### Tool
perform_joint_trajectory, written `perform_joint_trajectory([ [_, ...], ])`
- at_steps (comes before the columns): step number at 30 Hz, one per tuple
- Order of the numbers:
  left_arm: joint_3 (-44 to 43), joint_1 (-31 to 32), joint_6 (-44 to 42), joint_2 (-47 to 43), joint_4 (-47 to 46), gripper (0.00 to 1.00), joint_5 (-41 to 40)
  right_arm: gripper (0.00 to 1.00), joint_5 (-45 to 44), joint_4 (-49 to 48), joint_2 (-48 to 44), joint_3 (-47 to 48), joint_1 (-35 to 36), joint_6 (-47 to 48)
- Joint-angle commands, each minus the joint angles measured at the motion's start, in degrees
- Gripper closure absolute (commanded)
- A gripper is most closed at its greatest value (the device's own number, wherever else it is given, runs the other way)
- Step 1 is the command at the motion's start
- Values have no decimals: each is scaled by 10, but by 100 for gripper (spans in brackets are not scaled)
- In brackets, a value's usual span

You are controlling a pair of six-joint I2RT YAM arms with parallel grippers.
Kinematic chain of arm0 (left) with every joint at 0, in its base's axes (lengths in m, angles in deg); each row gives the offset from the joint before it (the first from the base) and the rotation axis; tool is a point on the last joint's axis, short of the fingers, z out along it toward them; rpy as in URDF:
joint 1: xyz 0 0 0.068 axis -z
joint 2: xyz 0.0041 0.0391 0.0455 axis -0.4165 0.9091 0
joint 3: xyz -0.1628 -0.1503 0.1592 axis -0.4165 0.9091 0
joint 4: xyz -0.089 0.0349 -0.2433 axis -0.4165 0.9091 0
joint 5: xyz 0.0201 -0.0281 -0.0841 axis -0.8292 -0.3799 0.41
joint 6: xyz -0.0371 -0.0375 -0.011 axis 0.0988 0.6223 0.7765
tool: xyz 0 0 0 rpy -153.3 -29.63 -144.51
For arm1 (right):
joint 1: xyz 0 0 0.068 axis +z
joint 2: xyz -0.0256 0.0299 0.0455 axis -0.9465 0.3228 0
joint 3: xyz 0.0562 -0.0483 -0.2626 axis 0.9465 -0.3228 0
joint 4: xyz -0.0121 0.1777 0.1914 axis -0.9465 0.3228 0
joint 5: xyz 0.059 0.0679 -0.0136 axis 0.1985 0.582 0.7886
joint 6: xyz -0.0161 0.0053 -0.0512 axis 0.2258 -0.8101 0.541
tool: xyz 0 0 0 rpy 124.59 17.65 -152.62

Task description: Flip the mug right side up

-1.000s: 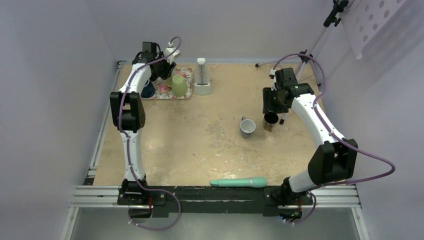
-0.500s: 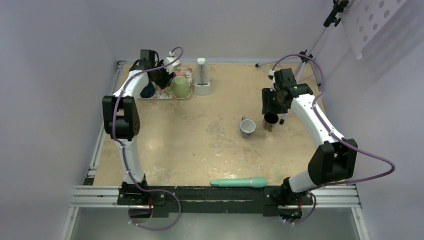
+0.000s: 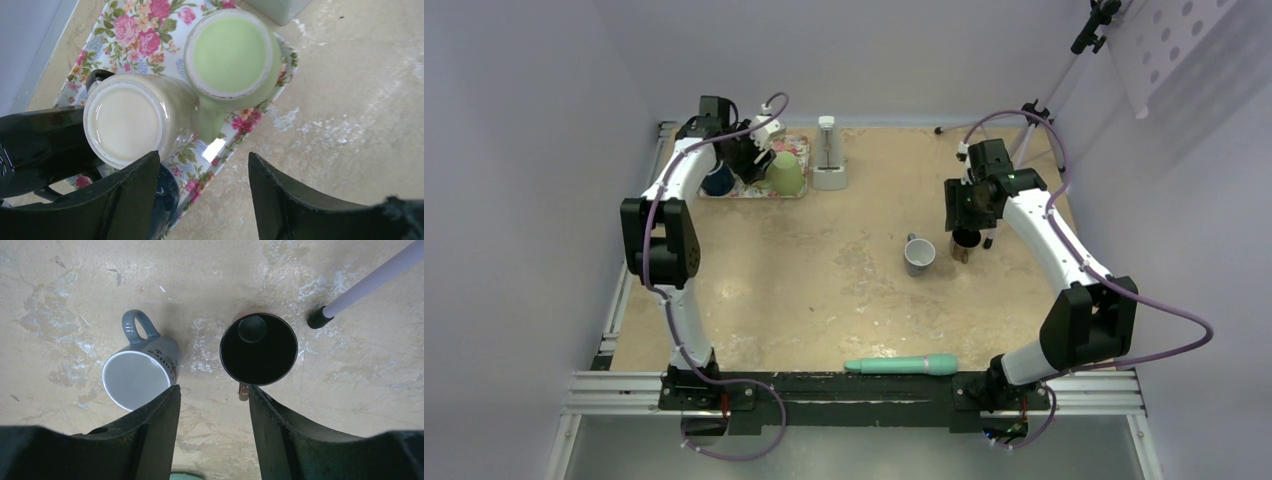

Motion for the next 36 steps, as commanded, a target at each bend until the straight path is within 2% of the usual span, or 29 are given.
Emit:
perform_joint_trajectory([
  [1, -43, -3, 8, -43, 77, 34, 94, 44, 3, -11, 8, -2, 5, 9],
  [5, -91, 0, -25, -6, 162, 38, 139, 44, 3, -13, 16, 3, 6, 9],
  [8, -139, 0, -9, 35, 149, 38, 104, 44, 3, -8, 26, 16, 9, 13],
  [12, -200, 4, -31, 80, 164, 33, 95, 44, 3, -5, 32, 27, 14, 16],
  [16, -185, 20, -64, 86, 152, 33, 79, 44, 4, -9, 32, 22, 16, 14],
  [20, -191, 20, -58, 94, 168, 38, 82, 44, 3, -10, 32, 12, 17, 15],
  [31, -125, 20, -32, 64, 194, 45, 131, 44, 16, -15, 28, 4, 19, 14],
  [34, -90, 18, -4, 44, 156, 45, 113, 44, 15, -18, 24, -5, 18, 14],
  [36, -70, 18, 37, 42, 108, 45, 68, 44, 18, -22, 24, -10, 19, 12],
])
